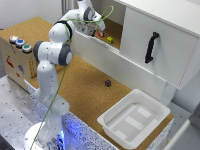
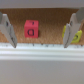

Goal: Lift the purple block

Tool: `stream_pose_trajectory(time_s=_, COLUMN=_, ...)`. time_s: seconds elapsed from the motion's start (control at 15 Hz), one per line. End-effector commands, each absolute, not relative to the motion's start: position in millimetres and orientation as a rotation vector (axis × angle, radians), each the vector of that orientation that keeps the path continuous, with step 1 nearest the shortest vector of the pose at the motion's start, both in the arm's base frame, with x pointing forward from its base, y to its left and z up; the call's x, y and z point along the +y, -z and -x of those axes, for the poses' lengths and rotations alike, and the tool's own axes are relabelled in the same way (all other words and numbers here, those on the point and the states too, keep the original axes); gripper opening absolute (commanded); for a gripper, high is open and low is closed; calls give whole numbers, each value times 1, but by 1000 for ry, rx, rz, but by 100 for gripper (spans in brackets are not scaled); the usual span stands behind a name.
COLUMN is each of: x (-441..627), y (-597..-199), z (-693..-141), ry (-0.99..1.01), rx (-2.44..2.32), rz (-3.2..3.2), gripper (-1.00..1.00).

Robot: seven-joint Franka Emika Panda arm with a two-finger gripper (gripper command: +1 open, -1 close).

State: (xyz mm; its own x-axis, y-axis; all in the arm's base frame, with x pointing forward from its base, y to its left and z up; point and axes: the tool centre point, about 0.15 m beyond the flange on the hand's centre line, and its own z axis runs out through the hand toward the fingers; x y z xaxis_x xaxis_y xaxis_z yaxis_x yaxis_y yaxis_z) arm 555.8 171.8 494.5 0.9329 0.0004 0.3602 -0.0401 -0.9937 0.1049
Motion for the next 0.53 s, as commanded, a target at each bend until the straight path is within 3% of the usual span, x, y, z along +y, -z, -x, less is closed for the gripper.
stream_pose_trajectory(time_s=0.0, x=139, y=-454, z=-475, ry=-600, rx=14, rz=-3089, gripper=100)
stream_pose_trajectory(time_s=0.47, x=127, y=-400, z=-426, ry=-406, rx=-115, rz=-3184, gripper=100)
